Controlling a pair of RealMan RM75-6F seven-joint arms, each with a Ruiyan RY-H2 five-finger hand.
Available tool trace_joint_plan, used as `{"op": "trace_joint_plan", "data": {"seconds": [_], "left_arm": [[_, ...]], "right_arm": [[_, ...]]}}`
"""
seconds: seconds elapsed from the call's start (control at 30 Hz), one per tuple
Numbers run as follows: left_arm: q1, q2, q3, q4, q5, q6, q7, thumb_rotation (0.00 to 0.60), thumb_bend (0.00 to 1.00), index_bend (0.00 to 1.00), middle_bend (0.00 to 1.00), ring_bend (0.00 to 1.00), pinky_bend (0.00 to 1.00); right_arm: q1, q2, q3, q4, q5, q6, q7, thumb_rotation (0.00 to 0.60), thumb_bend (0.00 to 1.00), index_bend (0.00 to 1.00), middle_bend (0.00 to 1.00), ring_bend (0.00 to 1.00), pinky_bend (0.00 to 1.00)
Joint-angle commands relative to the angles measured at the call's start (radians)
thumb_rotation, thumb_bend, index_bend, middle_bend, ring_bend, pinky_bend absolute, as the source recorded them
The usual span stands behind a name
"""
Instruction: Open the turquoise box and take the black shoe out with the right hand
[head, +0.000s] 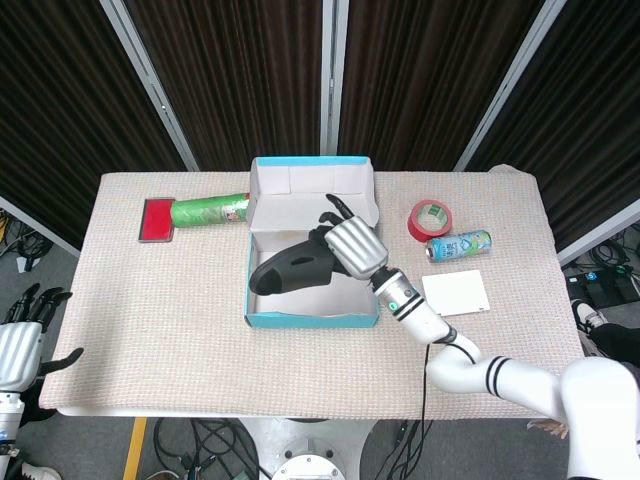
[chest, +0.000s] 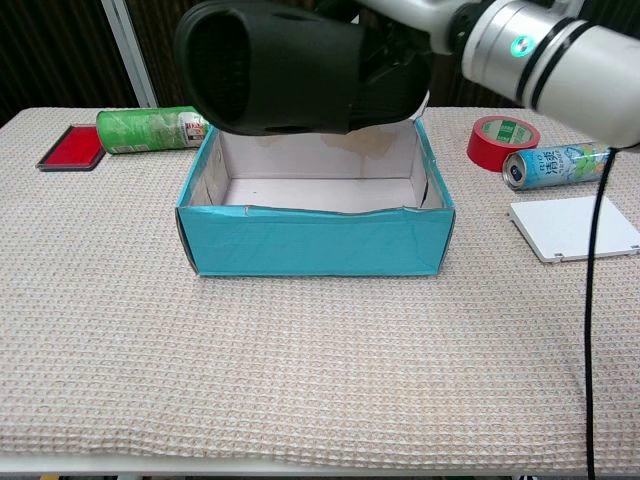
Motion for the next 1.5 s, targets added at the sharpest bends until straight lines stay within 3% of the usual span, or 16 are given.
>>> {"op": "trace_joint_plan", "data": {"seconds": [0.03,0.17,0.27,0.4,0.5,0.6,0.67,0.73,0.83,0.9,1.2,1.33,1.5], "left_arm": [[0.000,-0.001,0.001,0.002,0.002,0.000,-0.003,0.600,0.14,0.19,0.14,0.03,0.16],[-0.002,-0.003,0.001,0.002,-0.001,-0.007,-0.006,0.600,0.13,0.19,0.14,0.03,0.16],[-0.004,-0.001,0.002,-0.002,-0.002,-0.016,-0.005,0.600,0.13,0.19,0.14,0.03,0.16],[-0.007,0.004,0.002,-0.011,0.001,-0.018,0.000,0.600,0.14,0.19,0.14,0.03,0.16],[-0.012,0.008,0.001,-0.021,0.002,-0.024,0.003,0.600,0.14,0.19,0.14,0.03,0.16],[-0.014,0.013,0.002,-0.031,0.008,-0.026,0.006,0.600,0.14,0.19,0.14,0.03,0.16],[-0.015,0.015,0.002,-0.037,0.008,-0.026,0.010,0.600,0.14,0.19,0.14,0.03,0.16],[-0.014,0.019,0.003,-0.042,0.005,-0.028,0.011,0.600,0.14,0.19,0.14,0.03,0.16],[-0.012,0.023,0.004,-0.046,0.000,-0.030,0.011,0.600,0.14,0.19,0.14,0.03,0.16],[-0.011,0.023,0.005,-0.048,-0.003,-0.032,0.011,0.600,0.14,0.19,0.14,0.03,0.16],[-0.012,0.026,0.003,-0.048,-0.005,-0.032,0.009,0.600,0.13,0.19,0.14,0.03,0.16],[-0.010,0.030,0.000,-0.044,-0.005,-0.026,0.005,0.600,0.14,0.19,0.14,0.03,0.16],[-0.007,0.021,-0.003,-0.032,-0.002,-0.011,0.014,0.600,0.14,0.19,0.14,0.03,0.16]], "right_arm": [[-0.114,0.277,-0.076,-0.262,-0.046,-0.003,0.121,0.600,0.62,0.70,0.60,0.26,0.00],[-0.193,0.463,-0.185,-0.393,-0.139,-0.015,0.271,0.600,0.62,0.70,0.60,0.26,0.00],[-0.234,0.532,-0.261,-0.419,-0.231,0.004,0.350,0.600,0.62,0.69,0.60,0.25,0.00],[-0.280,0.564,-0.346,-0.385,-0.314,0.016,0.352,0.600,0.62,0.67,0.58,0.22,0.00],[-0.301,0.544,-0.367,-0.339,-0.316,0.003,0.303,0.600,0.60,0.65,0.57,0.19,0.00],[-0.313,0.504,-0.371,-0.290,-0.304,-0.011,0.271,0.600,0.57,0.63,0.54,0.16,0.00],[-0.315,0.479,-0.371,-0.260,-0.301,-0.022,0.246,0.600,0.50,0.59,0.50,0.11,0.00],[-0.321,0.448,-0.367,-0.228,-0.293,-0.029,0.195,0.600,0.35,0.44,0.39,0.04,0.00],[-0.338,0.396,-0.348,-0.196,-0.267,-0.016,0.122,0.600,0.05,0.09,0.13,0.00,0.00],[-0.353,0.356,-0.331,-0.170,-0.252,0.007,0.078,0.600,0.00,0.01,0.03,0.00,0.00],[-0.371,0.261,-0.274,-0.117,-0.234,0.084,-0.002,0.600,0.00,0.00,0.00,0.00,0.00],[-0.396,0.315,-0.261,-0.164,-0.232,0.143,0.005,0.600,0.00,0.00,0.00,0.00,0.00],[-0.503,0.434,-0.245,-0.266,-0.153,0.272,0.042,0.600,0.01,0.00,0.00,0.00,0.00]]}}
